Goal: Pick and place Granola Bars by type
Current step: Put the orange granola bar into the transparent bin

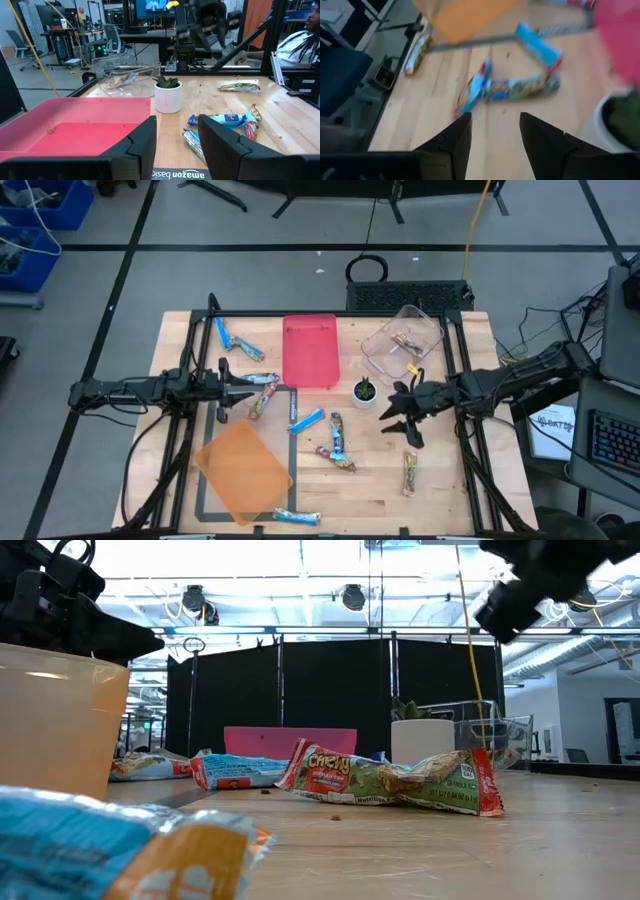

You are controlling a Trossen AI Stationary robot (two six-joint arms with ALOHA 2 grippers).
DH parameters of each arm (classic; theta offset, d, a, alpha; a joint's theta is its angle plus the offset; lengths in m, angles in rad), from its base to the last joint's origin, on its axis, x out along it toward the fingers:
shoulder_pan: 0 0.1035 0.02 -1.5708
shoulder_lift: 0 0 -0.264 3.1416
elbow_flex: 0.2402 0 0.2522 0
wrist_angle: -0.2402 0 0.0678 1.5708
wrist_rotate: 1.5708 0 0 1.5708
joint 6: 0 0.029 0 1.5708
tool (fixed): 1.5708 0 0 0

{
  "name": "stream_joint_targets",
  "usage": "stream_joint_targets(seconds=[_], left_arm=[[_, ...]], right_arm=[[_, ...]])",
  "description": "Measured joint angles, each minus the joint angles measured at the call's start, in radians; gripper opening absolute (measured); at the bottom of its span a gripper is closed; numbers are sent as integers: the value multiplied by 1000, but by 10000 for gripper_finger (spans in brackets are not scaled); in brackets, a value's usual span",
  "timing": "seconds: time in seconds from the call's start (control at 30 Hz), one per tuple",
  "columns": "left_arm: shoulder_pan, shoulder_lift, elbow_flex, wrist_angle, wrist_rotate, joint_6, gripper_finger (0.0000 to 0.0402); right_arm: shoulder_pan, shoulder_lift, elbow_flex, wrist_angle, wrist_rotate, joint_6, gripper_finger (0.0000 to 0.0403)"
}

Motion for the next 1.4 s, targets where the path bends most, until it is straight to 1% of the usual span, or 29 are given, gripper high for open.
stream_joint_targets(seconds=[0.07, 0.13, 0.27, 0.4, 0.53, 0.6, 0.67, 0.83, 0.97, 1.03, 1.23, 1.4], left_arm=[[0, 0, 0, 0, 0, 0, 147], [0, 0, 0, 0, 0, 0, 148], [0, 0, 0, 0, 0, 0, 148], [0, 0, 0, 0, 0, 0, 148], [0, 0, 0, 0, 0, 0, 147], [0, 0, 0, 0, 0, 0, 147], [0, 0, 0, 0, 0, 0, 147], [0, 0, 0, 0, 0, 0, 147], [0, 0, 0, 0, 0, 0, 147], [0, 0, 0, 0, 0, 0, 147], [0, 0, 0, 0, 0, 0, 147], [0, 0, 0, 0, 0, 0, 148]], right_arm=[[32, 0, -33, -1, -3, 17, 157], [74, 1, -56, -5, -2, -12, 158], [141, 1, -70, -2, -3, -145, 160], [176, 13, -71, 1, -4, -277, 160], [203, 74, -71, -2, -57, -356, 159], [223, 118, -71, -3, -94, -375, 158], [241, 154, -71, -3, -108, -389, 159], [266, 182, -71, -3, -111, -423, 159], [289, 182, -71, -16, -183, -498, 156], [307, 182, -71, -20, -184, -529, 157], [320, 183, -92, -9, -183, -619, 176], [320, 183, -127, 5, -183, -650, 196]])
